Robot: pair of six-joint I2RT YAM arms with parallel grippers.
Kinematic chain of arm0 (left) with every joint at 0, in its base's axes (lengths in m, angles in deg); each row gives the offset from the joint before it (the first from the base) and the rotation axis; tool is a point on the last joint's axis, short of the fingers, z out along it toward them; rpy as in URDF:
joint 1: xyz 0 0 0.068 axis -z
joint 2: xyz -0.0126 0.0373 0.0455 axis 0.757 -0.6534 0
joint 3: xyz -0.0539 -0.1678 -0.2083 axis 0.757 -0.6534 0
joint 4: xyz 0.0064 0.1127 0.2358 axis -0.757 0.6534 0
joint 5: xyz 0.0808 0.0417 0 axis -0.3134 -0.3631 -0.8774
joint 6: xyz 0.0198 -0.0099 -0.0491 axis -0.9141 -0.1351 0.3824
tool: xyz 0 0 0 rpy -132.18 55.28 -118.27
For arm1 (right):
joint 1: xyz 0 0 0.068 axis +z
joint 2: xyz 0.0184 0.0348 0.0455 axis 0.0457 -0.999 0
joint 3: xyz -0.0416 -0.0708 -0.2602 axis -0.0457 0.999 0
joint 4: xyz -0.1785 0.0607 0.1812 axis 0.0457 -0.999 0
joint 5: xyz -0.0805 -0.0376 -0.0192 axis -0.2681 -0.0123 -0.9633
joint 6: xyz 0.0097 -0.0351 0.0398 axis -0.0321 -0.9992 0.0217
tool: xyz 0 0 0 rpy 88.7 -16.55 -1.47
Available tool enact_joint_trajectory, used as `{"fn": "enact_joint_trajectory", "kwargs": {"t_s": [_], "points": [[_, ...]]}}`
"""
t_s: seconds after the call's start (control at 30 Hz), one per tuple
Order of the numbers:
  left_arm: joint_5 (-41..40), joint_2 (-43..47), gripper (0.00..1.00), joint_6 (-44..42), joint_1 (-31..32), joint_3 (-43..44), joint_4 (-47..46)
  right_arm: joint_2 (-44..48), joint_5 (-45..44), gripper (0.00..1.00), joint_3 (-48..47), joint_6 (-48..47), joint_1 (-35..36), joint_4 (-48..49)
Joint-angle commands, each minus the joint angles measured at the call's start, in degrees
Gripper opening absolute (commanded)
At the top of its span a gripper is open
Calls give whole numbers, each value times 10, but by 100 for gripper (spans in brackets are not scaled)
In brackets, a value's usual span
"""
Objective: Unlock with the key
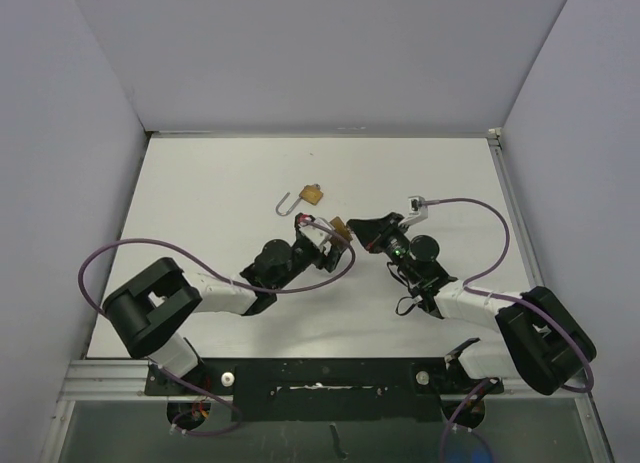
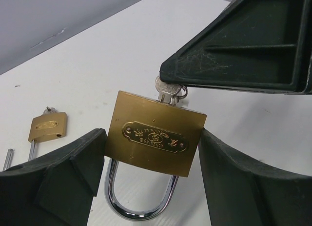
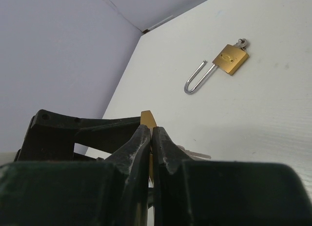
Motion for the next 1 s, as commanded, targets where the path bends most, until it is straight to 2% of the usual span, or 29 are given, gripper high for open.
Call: {"fn": "enact_joint_trajectory", "kwargs": {"t_s": [0.0,0.4,0.6,0.97], "points": [[45,77,0,43,0,87,-107,-5,77,0,13,-34,18,-5],[47,97,0,43,-2,86,-103,-4,90,0,15,-37,15,-7],[66,107,0,68,-16,82,-106,-15,122,0,16,-70,8,-5],[96,107,0,80,-25,92,-109,-63,180,0,8,-47,-9,29]]}}
